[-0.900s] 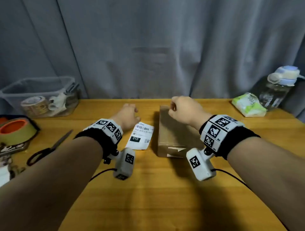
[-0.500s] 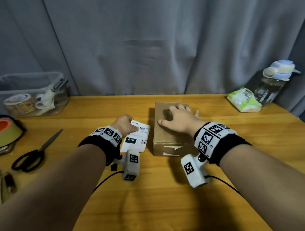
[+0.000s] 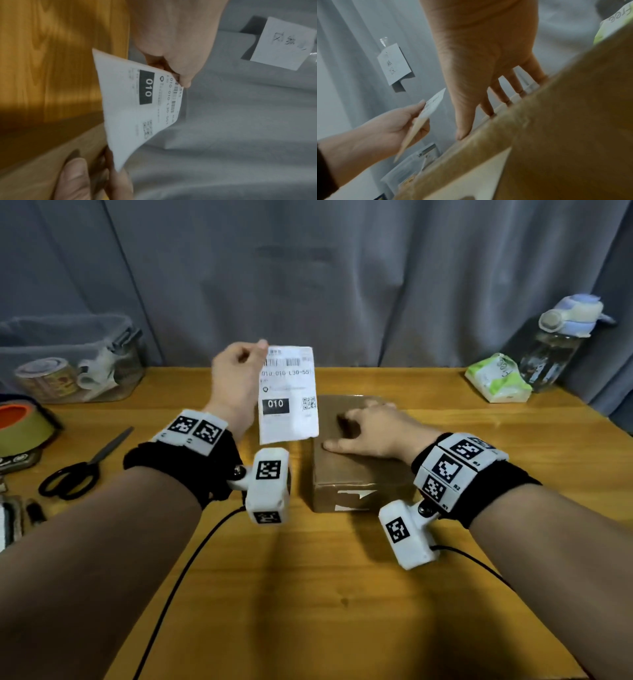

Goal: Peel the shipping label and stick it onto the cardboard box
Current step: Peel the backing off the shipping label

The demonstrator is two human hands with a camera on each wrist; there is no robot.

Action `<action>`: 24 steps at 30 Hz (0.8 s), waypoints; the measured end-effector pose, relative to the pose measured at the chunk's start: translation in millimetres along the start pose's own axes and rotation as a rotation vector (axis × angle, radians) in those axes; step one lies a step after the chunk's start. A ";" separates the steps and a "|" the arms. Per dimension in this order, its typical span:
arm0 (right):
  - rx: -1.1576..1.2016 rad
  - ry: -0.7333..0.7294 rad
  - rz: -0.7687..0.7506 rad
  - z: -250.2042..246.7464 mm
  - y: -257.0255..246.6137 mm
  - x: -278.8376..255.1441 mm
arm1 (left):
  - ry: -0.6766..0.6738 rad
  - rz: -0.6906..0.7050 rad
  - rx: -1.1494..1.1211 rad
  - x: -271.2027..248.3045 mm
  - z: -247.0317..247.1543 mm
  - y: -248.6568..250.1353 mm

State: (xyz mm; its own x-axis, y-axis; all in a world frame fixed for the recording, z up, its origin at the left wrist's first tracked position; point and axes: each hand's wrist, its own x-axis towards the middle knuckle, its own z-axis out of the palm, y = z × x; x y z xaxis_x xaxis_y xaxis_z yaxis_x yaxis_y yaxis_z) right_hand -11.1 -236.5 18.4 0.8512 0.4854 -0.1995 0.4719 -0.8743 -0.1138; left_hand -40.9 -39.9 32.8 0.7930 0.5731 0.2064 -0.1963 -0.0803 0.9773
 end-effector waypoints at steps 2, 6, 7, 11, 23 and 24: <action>-0.008 0.025 -0.033 0.3 1.5 -4.4 | -0.092 -0.052 -0.042 -7.4 -0.3 3.9; 0.466 0.212 -0.023 -13.9 7.0 0.3 | -0.214 -0.003 0.002 -17.7 0.5 3.2; 0.710 0.264 -0.008 -18.8 6.9 -0.3 | -0.234 0.022 0.027 -18.6 2.0 1.9; 1.115 0.287 -0.061 -29.3 3.2 0.2 | -0.291 0.091 0.040 -20.3 12.8 1.4; 1.244 0.577 -0.238 -22.5 11.8 19.5 | -0.479 -0.034 0.039 -19.8 14.7 3.0; 1.215 0.601 -0.253 -23.6 11.8 19.3 | -0.508 -0.069 0.035 -19.7 14.3 4.3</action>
State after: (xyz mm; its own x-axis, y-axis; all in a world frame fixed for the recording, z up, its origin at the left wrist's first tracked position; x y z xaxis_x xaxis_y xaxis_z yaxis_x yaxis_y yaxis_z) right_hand 16.3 -237.6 36.2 0.8873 0.2817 0.3651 0.3963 -0.0610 -0.9161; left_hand -49.1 -63.2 33.6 0.9854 0.1100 0.1301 -0.1206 -0.0883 0.9888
